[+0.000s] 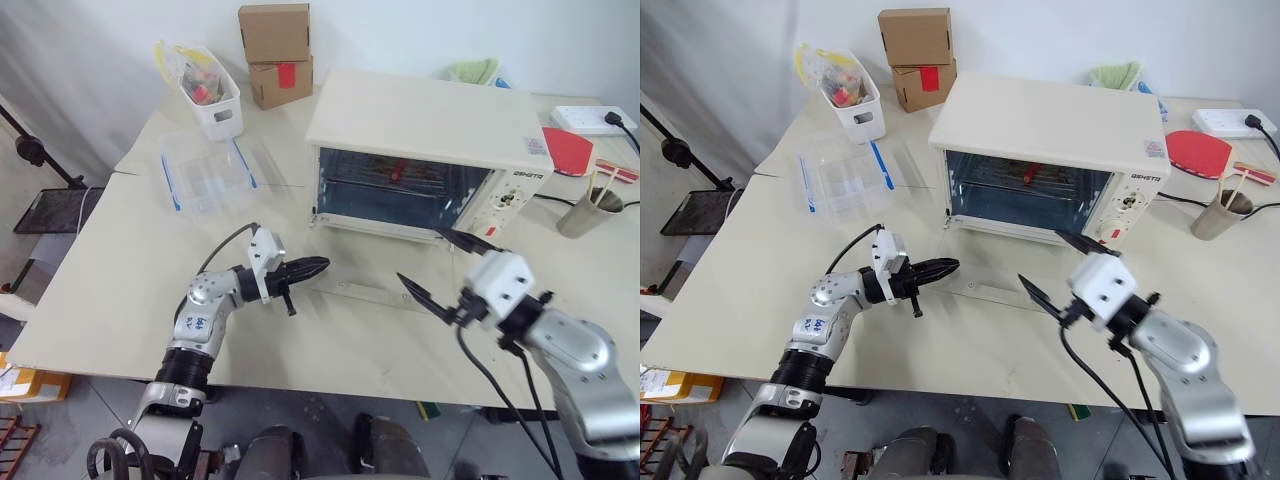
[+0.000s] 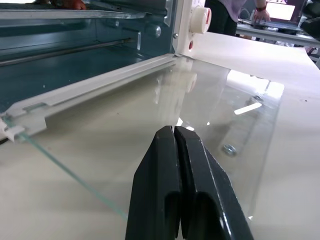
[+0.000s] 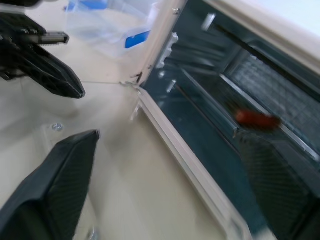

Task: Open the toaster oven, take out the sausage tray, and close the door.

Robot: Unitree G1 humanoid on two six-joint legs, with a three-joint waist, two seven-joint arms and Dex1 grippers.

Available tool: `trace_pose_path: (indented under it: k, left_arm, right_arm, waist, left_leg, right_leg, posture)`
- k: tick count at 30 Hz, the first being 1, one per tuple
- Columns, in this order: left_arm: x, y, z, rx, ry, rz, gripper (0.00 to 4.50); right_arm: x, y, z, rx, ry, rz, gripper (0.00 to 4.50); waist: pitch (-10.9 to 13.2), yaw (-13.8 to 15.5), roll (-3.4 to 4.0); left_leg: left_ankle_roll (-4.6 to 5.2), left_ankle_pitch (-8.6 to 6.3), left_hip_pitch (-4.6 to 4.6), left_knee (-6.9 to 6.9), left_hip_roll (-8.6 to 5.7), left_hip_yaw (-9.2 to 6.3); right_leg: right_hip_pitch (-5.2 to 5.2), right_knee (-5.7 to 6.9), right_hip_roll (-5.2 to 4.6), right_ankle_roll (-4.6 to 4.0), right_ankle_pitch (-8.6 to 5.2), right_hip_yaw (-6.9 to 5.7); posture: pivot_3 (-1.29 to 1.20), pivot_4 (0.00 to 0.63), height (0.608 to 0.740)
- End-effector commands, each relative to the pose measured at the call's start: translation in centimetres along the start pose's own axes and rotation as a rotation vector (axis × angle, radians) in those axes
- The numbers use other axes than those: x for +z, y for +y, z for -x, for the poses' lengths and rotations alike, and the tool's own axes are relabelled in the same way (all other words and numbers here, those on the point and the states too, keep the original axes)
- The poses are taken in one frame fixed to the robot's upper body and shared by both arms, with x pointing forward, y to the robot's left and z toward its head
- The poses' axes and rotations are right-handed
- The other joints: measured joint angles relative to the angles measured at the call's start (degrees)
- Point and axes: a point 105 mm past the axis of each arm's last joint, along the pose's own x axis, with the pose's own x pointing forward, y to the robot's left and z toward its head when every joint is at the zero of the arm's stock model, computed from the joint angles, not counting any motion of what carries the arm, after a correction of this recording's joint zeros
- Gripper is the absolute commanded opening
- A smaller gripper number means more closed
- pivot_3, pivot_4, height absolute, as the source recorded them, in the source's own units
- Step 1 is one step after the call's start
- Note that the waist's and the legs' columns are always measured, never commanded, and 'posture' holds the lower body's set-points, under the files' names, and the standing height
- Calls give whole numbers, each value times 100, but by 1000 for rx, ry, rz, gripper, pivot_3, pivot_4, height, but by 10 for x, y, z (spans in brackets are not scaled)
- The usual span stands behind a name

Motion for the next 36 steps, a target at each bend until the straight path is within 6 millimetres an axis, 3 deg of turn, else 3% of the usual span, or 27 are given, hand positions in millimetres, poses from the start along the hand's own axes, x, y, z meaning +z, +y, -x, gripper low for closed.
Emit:
trace_pose_path:
  k: [1, 4, 12, 17, 23, 27, 36]
  left_arm:
    - [9, 0, 6, 48, -38, -1, 1163]
    - [28, 0, 24, 107, -101, -14, 1953]
    - [61, -7, 70, 268, -154, -72, 4360]
    - [64, -23, 75, 284, -140, -76, 4436]
    - [62, -29, 64, 279, -125, -73, 4436]
    - [62, -28, 51, 247, -127, -71, 4500]
    - [70, -6, 9, 143, -170, -95, 4500]
  right_arm:
    - [-6, -11, -22, -99, 54, 113, 4500]
    - [-11, -20, -47, -153, 94, 252, 4500]
    - [-33, -38, -77, -250, 270, 536, 4500]
    - [-35, -43, -91, -307, 273, 573, 4500]
    - [-45, -49, -102, -318, 320, 592, 4500]
    - [-50, -54, -107, -340, 351, 624, 3778]
    - [-39, -59, -120, -371, 318, 645, 728]
  waist:
    - [0, 21, 0]
    - [0, -43, 0]
    - [0, -176, 0]
    - [0, -194, 1]
    - [0, -218, 1]
    - [0, -260, 1]
    - [0, -274, 1]
  left_leg:
    - [0, 0, -2, 0, 0, 1]
    - [-2, -1, -11, 0, 2, -14]
    - [-2, 0, -27, 5, 3, -27]
    - [-3, 0, -27, 7, 2, -28]
    - [-4, 0, -27, 9, 2, -29]
    - [-4, 0, -31, 8, 2, -29]
    - [-9, 4, -30, 8, 4, -28]
  right_leg:
    - [-2, 3, -5, 0, 0, 0]
    - [-6, 2, -7, -4, -3, -4]
    - [-10, -2, -9, -4, -3, -16]
    - [-8, 0, -8, -5, -3, -15]
    - [-8, 4, -6, -5, -3, -15]
    - [-9, 2, 6, -5, -3, -16]
    - [-10, 7, 21, -7, -4, -18]
  posture:
    - [0, 150, 740]
    - [0, 150, 740]
    - [0, 150, 740]
    - [0, 150, 740]
    - [0, 150, 740]
    - [0, 150, 740]
    - [0, 150, 740]
